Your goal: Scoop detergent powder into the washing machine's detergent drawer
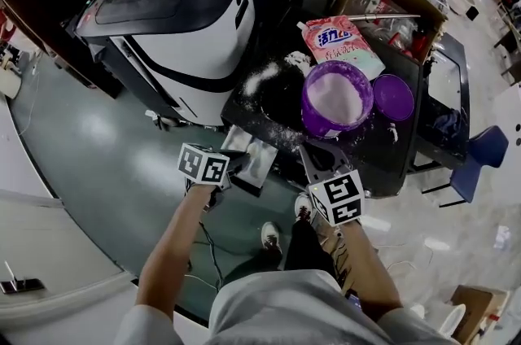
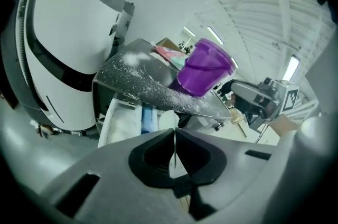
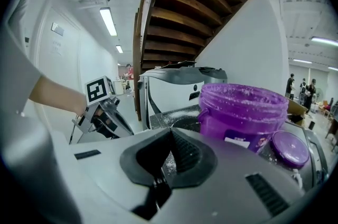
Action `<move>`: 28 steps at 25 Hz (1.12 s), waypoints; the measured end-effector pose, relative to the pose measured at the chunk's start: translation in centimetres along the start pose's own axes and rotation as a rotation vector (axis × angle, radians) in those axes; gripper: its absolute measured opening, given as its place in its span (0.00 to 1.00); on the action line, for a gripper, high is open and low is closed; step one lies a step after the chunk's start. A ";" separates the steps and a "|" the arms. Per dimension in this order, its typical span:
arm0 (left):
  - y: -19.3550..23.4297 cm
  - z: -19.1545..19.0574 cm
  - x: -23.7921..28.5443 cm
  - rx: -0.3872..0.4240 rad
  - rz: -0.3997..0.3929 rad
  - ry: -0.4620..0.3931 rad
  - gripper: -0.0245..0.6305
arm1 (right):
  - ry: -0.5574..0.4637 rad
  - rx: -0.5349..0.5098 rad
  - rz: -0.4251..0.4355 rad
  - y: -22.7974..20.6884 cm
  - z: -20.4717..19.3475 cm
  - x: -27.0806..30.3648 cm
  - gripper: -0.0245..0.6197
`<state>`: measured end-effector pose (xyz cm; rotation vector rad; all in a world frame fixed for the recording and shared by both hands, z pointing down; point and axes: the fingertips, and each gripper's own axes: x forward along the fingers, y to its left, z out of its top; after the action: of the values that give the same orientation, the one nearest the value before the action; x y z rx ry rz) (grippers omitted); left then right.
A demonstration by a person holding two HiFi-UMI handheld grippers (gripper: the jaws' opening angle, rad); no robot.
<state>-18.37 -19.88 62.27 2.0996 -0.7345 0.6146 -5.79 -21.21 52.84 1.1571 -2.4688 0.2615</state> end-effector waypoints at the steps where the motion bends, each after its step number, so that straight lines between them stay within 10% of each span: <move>1: 0.0 0.1 0.2 0.018 0.013 0.014 0.06 | 0.000 0.003 -0.002 -0.1 -0.2 -0.1 0.05; 15: 0.2 0.0 4.0 0.163 0.108 0.158 0.06 | -0.008 0.052 -0.036 -1.9 -1.4 -1.5 0.05; 28: 0.7 0.6 5.7 0.529 0.299 0.275 0.06 | -0.016 0.067 -0.029 -2.1 -1.8 -2.2 0.05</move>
<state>-14.65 -22.35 65.94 2.3171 -0.7935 1.3554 -2.38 -20.44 53.46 1.2264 -2.4722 0.3303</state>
